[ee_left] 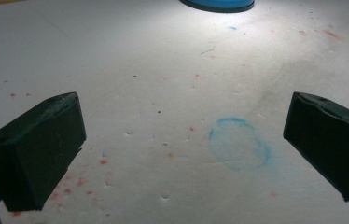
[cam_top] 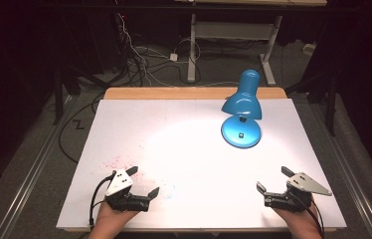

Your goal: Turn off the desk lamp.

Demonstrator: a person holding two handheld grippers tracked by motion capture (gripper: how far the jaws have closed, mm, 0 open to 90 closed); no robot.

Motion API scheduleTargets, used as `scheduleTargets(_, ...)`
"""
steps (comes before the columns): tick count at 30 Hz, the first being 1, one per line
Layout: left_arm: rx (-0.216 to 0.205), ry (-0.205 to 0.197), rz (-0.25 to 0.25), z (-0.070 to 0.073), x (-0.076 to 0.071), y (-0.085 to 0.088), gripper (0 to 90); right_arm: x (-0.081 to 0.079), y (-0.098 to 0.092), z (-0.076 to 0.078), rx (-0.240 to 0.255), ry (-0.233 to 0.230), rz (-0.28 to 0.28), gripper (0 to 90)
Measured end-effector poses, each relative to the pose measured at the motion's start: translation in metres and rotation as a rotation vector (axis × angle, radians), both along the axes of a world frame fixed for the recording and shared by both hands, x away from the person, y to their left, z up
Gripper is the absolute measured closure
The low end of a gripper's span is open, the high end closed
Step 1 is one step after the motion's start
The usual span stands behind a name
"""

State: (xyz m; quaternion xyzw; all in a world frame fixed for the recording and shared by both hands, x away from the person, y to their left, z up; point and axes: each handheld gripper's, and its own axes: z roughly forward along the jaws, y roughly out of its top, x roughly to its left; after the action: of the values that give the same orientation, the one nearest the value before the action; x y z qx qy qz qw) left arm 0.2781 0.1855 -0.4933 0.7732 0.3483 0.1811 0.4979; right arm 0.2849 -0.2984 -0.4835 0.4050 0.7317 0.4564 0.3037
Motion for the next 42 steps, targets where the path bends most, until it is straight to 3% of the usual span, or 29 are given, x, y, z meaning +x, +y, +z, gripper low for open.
scheduleTargets(4,-0.001,0.021,-0.018,-0.0025,0.0029,-0.0013,0.0,-0.0004,0.0027,0.0001,-0.019,0.0,0.01,0.2)
scheduleTargets(9,-0.02,0.019,-0.02,-0.003,0.0025,0.0007,0.0,-0.0005,0.0038,0.0004,-0.017,-0.006,0.013,0.2)
scheduleTargets(25,-0.002,0.036,-0.032,-0.0034,0.0045,-0.0014,0.0,0.0014,0.0061,-0.0004,-0.035,0.008,0.016,1.1)
scheduleTargets(42,0.001,0.032,-0.037,-0.0035,0.0039,-0.0018,0.0,0.0039,0.0056,-0.0009,-0.026,0.036,0.02,16.8)
